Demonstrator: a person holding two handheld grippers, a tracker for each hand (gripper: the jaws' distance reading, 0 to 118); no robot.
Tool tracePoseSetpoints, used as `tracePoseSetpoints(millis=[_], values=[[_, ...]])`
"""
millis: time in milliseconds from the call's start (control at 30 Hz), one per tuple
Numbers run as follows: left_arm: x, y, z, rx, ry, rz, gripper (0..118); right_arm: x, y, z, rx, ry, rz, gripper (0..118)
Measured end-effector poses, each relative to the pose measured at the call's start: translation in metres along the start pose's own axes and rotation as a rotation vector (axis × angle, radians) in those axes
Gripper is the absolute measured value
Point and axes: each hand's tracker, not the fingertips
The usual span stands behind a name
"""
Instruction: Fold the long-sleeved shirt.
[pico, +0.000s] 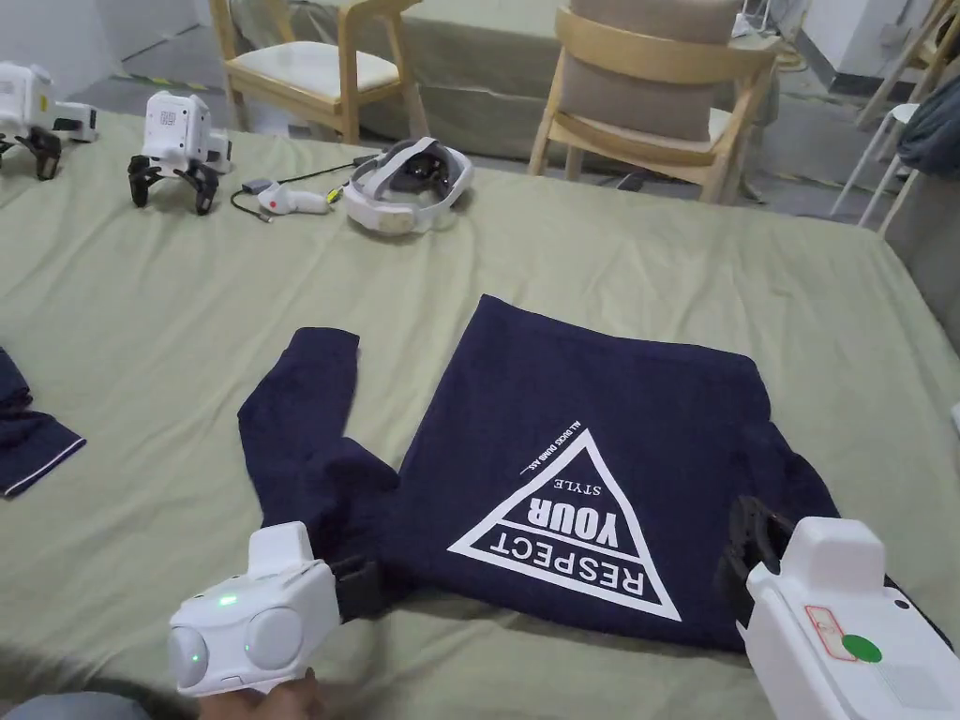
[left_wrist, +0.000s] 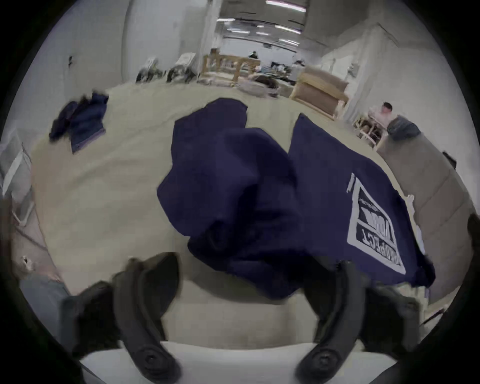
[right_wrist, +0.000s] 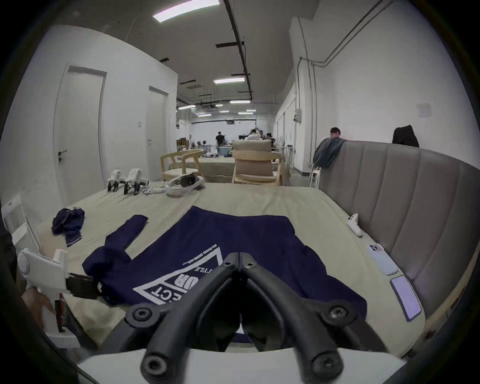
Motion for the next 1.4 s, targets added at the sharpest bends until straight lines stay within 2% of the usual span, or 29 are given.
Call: tracePoseSetpoints(millis=[133,233,267,300,367,500,567,800,867,900,933,967,1000,1033,1067,1133,1200,1233,1267,1367,1400], values=[[0.005,-0.002,-0.012,-0.003,0.003,-0.078,84,-0.001,-0.003,-0.01,-0.031,0.008,-0.007,0],[0.003,-0.004,-0.014,0.017,0.005,-0.069,72,-0.005,-0.005,-0.018,-0.051,0.019,0.005,0],[0.001,-0.004,-0.01,0.035,-0.003,-0.057,46,-0.006,-0.006,-0.02,-0.06,0.025,0.007,0],[-0.002,-0.004,-0.006,0.049,-0.038,-0.033,8,-0.007,-0.008,-0.022,-0.065,0.029,0.007,0],[-0.01,-0.006,-0.003,0.045,-0.045,0.045,8,-0.009,-0.009,-0.026,-0.074,0.034,0.009,0],[-0.01,-0.015,0.0,0.078,-0.081,0.011,8,-0.011,-0.01,-0.035,-0.094,0.048,0.017,0],[-0.017,-0.014,0.006,0.12,-0.129,0.108,8,-0.013,-0.01,-0.038,-0.1,0.053,0.02,0],[-0.014,-0.009,0.018,0.164,-0.173,0.086,7,-0.028,0.007,-0.072,-0.117,0.121,0.028,0],[-0.013,-0.007,0.017,0.151,-0.154,0.062,7,-0.034,0.017,-0.096,-0.127,0.182,0.035,0],[-0.015,-0.005,0.016,0.151,-0.152,0.062,7,-0.038,0.025,-0.112,-0.146,0.212,0.042,5],[-0.015,-0.004,0.014,0.122,-0.166,0.091,7,-0.043,0.033,-0.128,-0.161,0.223,0.058,25],[-0.014,-0.004,0.013,0.117,-0.157,0.096,7,-0.051,0.043,-0.152,-0.192,0.23,0.084,75],[-0.016,-0.003,0.011,0.115,-0.16,0.092,7,-0.058,0.05,-0.176,-0.226,0.254,0.078,111],[-0.016,-0.002,0.01,0.11,-0.157,0.086,7,-0.071,0.07,-0.191,-0.205,0.244,0.16,117],[-0.015,0.0,0.01,0.105,-0.147,0.089,7,-0.088,0.08,-0.21,-0.248,0.274,0.148,116],[-0.016,0.003,0.008,0.083,-0.149,0.109,7,-0.115,0.102,-0.279,-0.303,0.279,0.246,118],[-0.013,0.005,0.007,0.071,-0.14,0.097,7,-0.138,0.113,-0.346,-0.347,0.302,0.239,118],[-0.012,0.006,0.006,0.069,-0.127,0.087,7,-0.142,0.109,-0.388,-0.386,0.312,0.261,117],[-0.012,0.007,0.004,0.063,-0.128,0.095,7,-0.152,0.112,-0.419,-0.426,0.321,0.265,113],[-0.011,0.009,0.001,0.039,-0.123,0.113,7,-0.174,0.113,-0.489,-0.544,0.306,0.165,93],[-0.011,0.009,-0.001,0.035,-0.121,0.119,7,-0.183,0.111,-0.508,-0.566,0.272,0.15,93]])
